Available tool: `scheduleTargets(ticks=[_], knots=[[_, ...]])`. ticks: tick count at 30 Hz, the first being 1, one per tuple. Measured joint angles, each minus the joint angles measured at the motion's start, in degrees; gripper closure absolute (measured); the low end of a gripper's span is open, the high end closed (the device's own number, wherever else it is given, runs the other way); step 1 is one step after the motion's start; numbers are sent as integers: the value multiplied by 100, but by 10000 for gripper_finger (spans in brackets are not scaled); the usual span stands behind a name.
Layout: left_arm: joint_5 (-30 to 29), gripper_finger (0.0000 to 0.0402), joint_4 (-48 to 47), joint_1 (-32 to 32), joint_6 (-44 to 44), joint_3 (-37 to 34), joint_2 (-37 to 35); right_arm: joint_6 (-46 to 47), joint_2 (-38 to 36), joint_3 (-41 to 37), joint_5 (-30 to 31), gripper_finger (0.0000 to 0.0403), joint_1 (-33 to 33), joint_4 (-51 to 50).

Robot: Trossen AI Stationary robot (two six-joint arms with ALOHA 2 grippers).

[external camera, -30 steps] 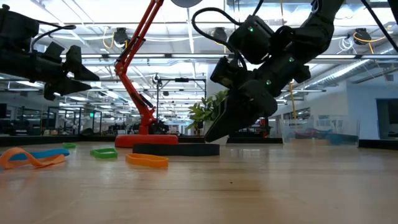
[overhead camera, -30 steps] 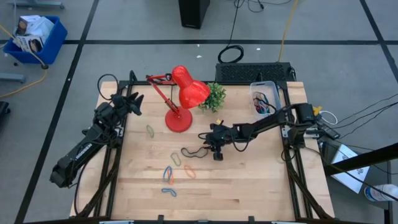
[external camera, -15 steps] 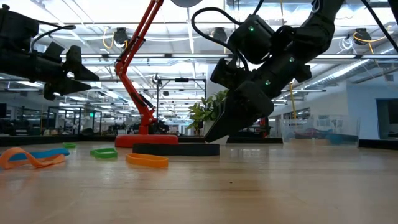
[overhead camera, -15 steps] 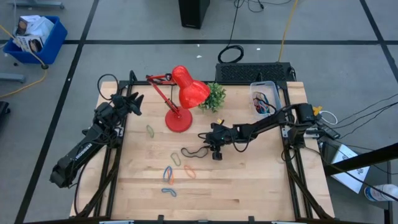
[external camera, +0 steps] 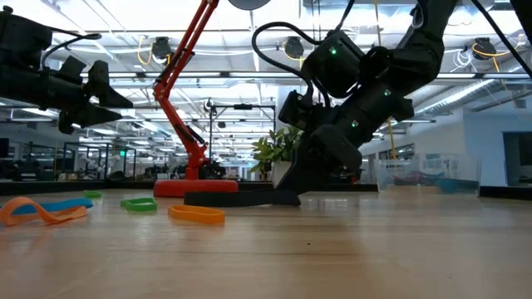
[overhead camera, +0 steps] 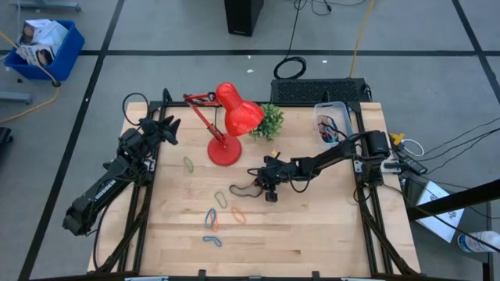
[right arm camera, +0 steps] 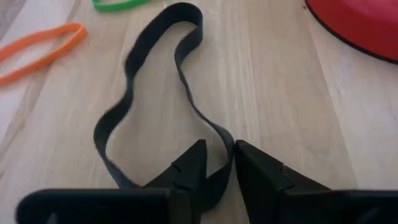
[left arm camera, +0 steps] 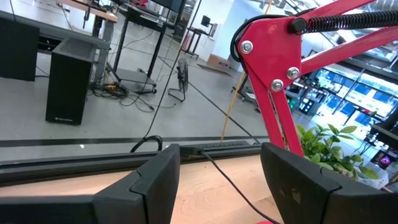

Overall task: Pick and place rubber bands into bin
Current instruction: Put the black rubber band into the transparent bin

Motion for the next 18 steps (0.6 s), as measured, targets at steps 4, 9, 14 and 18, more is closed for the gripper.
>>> scheduleTargets(ticks=[4,9,14,18], knots=[[0,172,0,-2,0,1,0,-8,0,-1,2,359,-2,-4],[-2,172,0,0,2,0,0,-170,0,-5,-4,398,0,39],[-2,172,1,-1,4,0,0,-239,-164,-17,-3,398,3,35],[0,172,2,-2,11,0,2,-356,-813,-15,73,400,24,-564]])
